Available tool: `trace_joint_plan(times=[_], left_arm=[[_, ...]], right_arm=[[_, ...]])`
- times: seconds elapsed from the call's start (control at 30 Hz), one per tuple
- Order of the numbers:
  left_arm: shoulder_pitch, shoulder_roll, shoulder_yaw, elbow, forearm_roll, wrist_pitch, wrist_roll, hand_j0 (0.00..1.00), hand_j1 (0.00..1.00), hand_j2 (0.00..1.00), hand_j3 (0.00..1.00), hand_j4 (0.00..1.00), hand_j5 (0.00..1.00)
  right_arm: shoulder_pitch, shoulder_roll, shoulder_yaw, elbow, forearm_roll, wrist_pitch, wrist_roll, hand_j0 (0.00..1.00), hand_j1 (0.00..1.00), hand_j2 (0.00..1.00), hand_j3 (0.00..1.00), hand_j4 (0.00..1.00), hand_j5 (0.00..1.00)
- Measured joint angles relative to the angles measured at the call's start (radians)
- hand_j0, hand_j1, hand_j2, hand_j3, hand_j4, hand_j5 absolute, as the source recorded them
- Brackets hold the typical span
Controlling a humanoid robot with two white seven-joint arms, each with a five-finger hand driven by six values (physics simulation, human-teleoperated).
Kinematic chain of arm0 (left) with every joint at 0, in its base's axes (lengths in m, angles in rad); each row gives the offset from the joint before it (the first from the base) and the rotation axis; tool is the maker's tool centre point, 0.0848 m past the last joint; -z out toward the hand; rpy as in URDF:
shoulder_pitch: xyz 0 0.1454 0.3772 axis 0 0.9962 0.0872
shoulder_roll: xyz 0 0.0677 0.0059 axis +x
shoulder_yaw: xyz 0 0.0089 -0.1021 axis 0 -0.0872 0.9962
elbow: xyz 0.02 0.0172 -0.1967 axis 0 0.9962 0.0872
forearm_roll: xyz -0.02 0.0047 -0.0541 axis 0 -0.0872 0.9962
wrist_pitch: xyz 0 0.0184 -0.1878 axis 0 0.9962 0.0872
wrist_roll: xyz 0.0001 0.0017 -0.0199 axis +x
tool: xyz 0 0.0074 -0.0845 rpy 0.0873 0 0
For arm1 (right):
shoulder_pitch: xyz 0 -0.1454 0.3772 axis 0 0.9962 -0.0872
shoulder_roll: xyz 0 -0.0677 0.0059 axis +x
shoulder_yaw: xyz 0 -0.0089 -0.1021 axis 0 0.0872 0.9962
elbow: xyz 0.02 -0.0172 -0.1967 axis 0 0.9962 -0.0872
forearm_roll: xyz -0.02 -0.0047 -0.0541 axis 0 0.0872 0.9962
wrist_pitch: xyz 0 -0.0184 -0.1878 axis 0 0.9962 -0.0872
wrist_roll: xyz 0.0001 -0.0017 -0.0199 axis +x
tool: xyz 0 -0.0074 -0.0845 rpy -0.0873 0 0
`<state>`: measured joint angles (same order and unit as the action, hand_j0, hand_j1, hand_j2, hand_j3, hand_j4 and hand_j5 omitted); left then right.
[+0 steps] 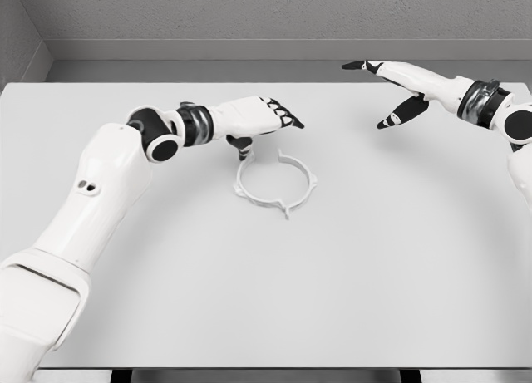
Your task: Assemble PVC drainage pipe clamps
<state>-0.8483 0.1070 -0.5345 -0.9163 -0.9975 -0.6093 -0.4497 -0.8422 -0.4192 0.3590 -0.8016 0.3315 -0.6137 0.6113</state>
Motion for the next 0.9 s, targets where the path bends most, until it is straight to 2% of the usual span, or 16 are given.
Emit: trace_joint_plan(times=[0.4,0.53,0.63,0.77,0.9], left_arm=[[-0.008,-0.041,-0.006,0.001,0.003,-0.004,-0.008,1.00,1.00,1.00,1.00,1.00,1.00],[-0.041,-0.040,-0.006,0.000,0.005,-0.004,-0.008,1.00,1.00,1.00,1.00,1.00,1.00],[-0.060,-0.025,0.000,-0.002,0.010,-0.003,-0.008,1.00,1.00,1.00,1.00,1.00,1.00],[-0.046,0.050,0.006,-0.002,0.014,-0.004,-0.008,1.00,1.00,1.00,1.00,1.00,1.00],[-0.037,0.076,0.000,-0.002,0.012,-0.004,-0.008,1.00,1.00,1.00,1.00,1.00,1.00]], right_arm=[[-0.002,0.004,0.000,-0.001,0.000,0.000,0.000,1.00,1.00,1.00,1.00,1.00,1.00],[-0.002,0.008,0.000,-0.001,0.000,0.000,0.000,1.00,1.00,1.00,1.00,1.00,1.00],[-0.002,0.009,0.000,-0.002,0.000,0.000,0.000,1.00,1.00,1.00,1.00,1.00,1.00],[-0.002,0.010,0.000,-0.003,0.000,0.000,0.000,1.00,1.00,1.00,1.00,1.00,1.00],[-0.002,0.010,0.000,-0.003,0.000,0.000,0.000,1.00,1.00,1.00,1.00,1.00,1.00]])
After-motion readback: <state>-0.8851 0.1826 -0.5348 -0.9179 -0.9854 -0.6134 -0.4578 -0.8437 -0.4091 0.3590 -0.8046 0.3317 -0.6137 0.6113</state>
